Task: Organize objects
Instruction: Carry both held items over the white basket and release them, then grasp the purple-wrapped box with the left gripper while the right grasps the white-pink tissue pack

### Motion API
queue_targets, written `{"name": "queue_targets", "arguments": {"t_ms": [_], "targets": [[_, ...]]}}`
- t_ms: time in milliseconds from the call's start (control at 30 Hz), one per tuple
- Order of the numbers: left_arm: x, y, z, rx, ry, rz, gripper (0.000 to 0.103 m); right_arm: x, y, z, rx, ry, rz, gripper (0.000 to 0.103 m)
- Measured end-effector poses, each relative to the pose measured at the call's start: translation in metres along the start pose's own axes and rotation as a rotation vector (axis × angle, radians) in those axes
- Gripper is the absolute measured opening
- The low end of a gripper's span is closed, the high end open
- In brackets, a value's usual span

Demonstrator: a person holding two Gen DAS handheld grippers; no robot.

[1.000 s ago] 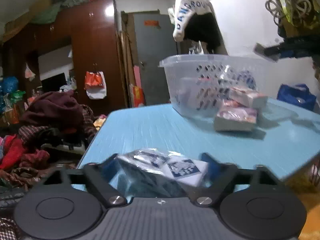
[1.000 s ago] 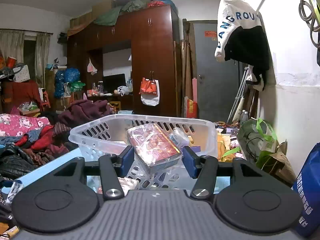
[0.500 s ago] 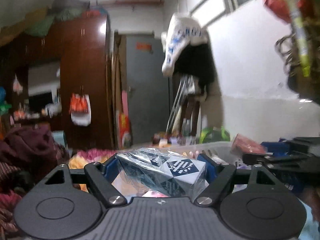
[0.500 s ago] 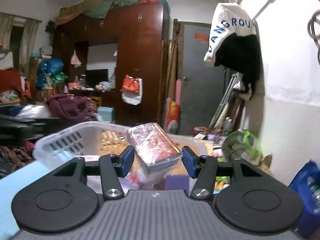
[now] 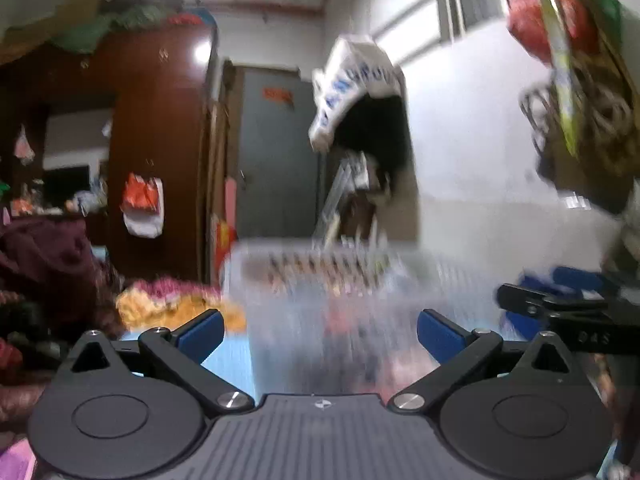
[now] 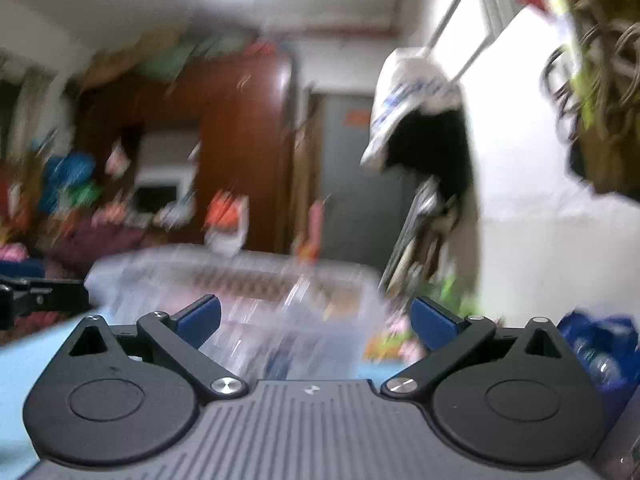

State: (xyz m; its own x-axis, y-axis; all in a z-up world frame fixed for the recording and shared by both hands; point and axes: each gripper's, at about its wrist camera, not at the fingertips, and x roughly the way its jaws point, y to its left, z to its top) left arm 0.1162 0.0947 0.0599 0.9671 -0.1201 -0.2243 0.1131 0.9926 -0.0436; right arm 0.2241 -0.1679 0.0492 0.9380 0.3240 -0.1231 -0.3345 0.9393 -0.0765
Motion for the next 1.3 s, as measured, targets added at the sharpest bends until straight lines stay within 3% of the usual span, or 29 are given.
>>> {"name": "queue_targets", "arguments": {"t_ms": [133,300,400,467,533,700,800,867,1033,1200,1300], "targets": [[0.008,-0.005,-0.032,0.019,0.115,-0.043,0.103,0.010,0.009,-0.019,0.009,0.169,0.132,0.103],[0.011,-0.008,-0.052,0.044,0.166,-0.055,0.102,0.031,0.021,-0.015,0.024,0.254,0.182,0.103],[0.010,-0.012,-0.057,0.057,0.180,-0.052,0.102,0.038,0.028,-0.014,0.008,0.270,0.192,0.097],[0.010,-0.019,-0.058,0.078,0.178,-0.054,0.102,0.039,0.033,-0.018,-0.032,0.269,0.178,0.084],[0.012,-0.024,-0.054,0.110,0.186,-0.041,0.102,0.036,0.034,-0.024,-0.040,0.284,0.197,0.060],[0.034,-0.041,-0.047,0.197,0.261,-0.022,0.101,0.021,0.021,-0.026,-0.060,0.212,0.150,0.058],[0.046,-0.043,-0.046,0.195,0.333,-0.023,0.085,0.011,-0.002,-0.025,0.002,0.187,0.151,0.039],[0.046,-0.040,-0.045,0.173,0.337,-0.016,0.078,0.008,-0.015,-0.024,0.034,0.171,0.139,0.039],[0.033,-0.029,-0.046,0.124,0.273,-0.016,0.077,0.014,-0.026,-0.029,0.052,0.205,0.144,0.031],[0.030,-0.021,-0.050,0.087,0.264,-0.027,0.077,0.024,-0.023,-0.036,0.052,0.264,0.192,0.033],[0.032,-0.019,-0.049,0.075,0.267,-0.032,0.077,0.026,-0.018,-0.041,0.014,0.302,0.198,0.057]]}}
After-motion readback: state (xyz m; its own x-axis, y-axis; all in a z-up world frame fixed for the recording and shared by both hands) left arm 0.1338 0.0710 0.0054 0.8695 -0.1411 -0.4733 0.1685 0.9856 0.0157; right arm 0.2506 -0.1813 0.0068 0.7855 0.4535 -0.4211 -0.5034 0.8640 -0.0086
